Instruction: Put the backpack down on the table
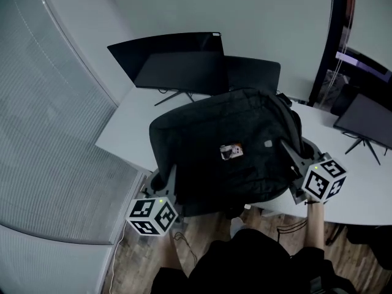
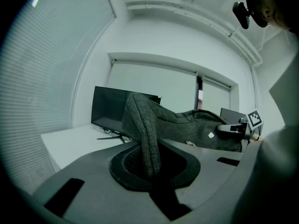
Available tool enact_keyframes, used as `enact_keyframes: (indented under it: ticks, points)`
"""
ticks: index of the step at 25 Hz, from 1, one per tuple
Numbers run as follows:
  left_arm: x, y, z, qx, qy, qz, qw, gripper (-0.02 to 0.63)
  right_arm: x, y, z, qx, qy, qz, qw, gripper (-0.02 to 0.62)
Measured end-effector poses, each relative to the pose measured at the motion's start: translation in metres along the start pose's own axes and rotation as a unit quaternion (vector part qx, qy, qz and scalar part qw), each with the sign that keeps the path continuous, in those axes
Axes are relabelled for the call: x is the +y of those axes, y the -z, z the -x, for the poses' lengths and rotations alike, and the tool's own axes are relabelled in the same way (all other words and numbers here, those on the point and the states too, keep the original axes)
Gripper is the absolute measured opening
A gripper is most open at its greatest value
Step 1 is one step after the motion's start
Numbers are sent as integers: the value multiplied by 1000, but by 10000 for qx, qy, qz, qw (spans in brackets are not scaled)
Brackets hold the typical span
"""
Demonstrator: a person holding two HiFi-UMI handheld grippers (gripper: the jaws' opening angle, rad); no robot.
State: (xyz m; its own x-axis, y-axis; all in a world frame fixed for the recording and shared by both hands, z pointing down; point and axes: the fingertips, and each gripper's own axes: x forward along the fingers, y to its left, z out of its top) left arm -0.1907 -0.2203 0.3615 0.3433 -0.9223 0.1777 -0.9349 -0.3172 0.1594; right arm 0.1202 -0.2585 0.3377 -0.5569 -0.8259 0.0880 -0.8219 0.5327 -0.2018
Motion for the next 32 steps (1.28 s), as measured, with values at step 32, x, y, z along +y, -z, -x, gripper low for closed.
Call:
enact_keyframes:
  ticks: [32]
  points:
    - [115,52,-110,746,-612,566,9937,41,-48,63,-183,835,-288,-212,9959,118]
